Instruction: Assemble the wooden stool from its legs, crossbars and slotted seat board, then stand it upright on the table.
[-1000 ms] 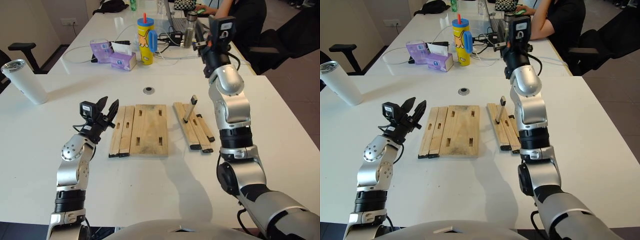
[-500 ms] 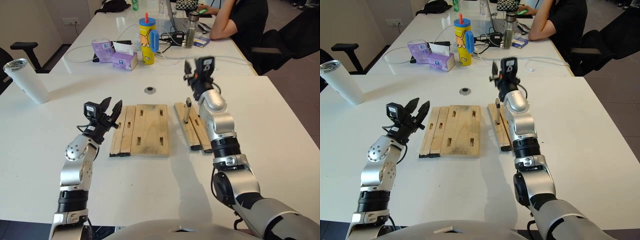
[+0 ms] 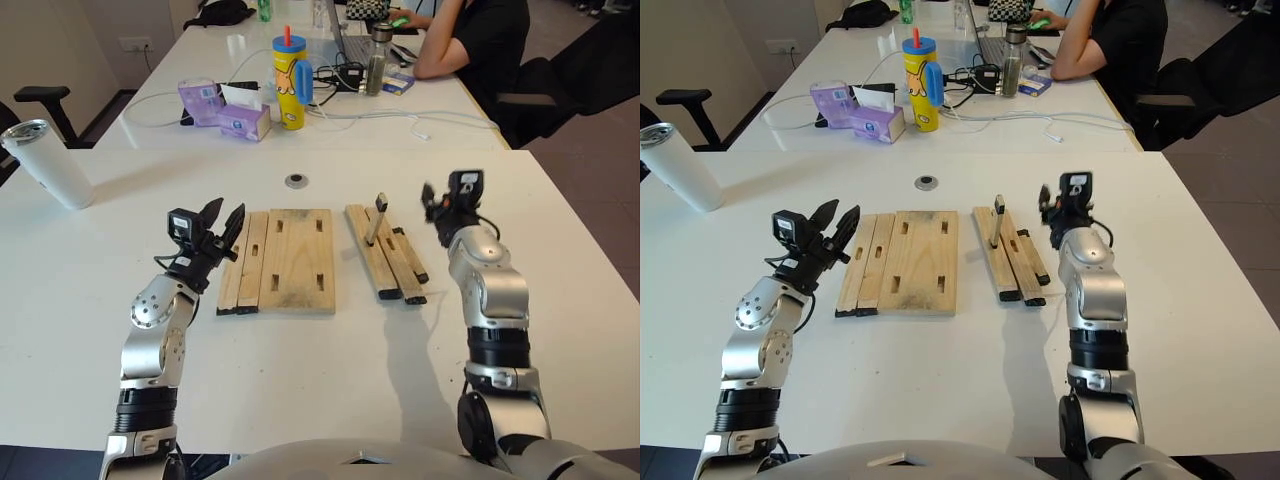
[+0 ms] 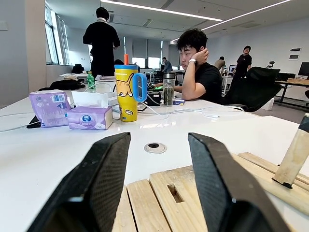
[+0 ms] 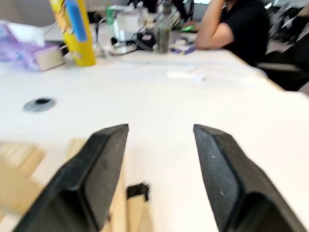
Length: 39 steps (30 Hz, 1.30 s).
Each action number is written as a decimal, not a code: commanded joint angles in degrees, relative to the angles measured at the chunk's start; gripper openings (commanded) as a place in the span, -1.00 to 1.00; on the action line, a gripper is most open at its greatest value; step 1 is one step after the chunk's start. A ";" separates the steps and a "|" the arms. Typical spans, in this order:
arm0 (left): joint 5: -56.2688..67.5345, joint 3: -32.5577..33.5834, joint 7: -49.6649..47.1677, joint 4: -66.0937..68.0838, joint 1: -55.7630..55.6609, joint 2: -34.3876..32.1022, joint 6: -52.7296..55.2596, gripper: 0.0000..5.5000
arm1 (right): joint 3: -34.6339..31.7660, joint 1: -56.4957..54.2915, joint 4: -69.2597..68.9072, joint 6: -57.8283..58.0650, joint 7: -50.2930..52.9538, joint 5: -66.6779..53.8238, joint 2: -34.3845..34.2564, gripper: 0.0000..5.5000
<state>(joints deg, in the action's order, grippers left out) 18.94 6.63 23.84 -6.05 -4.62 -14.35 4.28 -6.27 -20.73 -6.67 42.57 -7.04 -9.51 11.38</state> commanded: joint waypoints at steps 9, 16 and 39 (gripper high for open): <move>-0.99 -0.88 0.80 -1.43 0.40 -1.05 0.84 -0.20 | 3.45 4.74 -15.13 34.59 -2.81 -8.86 -1.37 0.44; -1.08 -1.27 0.96 -1.28 0.05 -1.00 0.92 -0.20 | 6.81 6.68 -12.44 31.80 -2.96 -7.31 0.65 0.44; -0.72 -1.22 0.78 -1.16 -0.36 -0.67 1.21 -0.20 | 11.59 5.44 -0.54 20.03 -2.64 -1.18 1.08 -0.20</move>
<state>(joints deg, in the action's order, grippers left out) 18.31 5.64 24.50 -7.03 -4.41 -14.87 4.81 4.73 -15.35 -9.72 62.25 -9.76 -11.49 12.87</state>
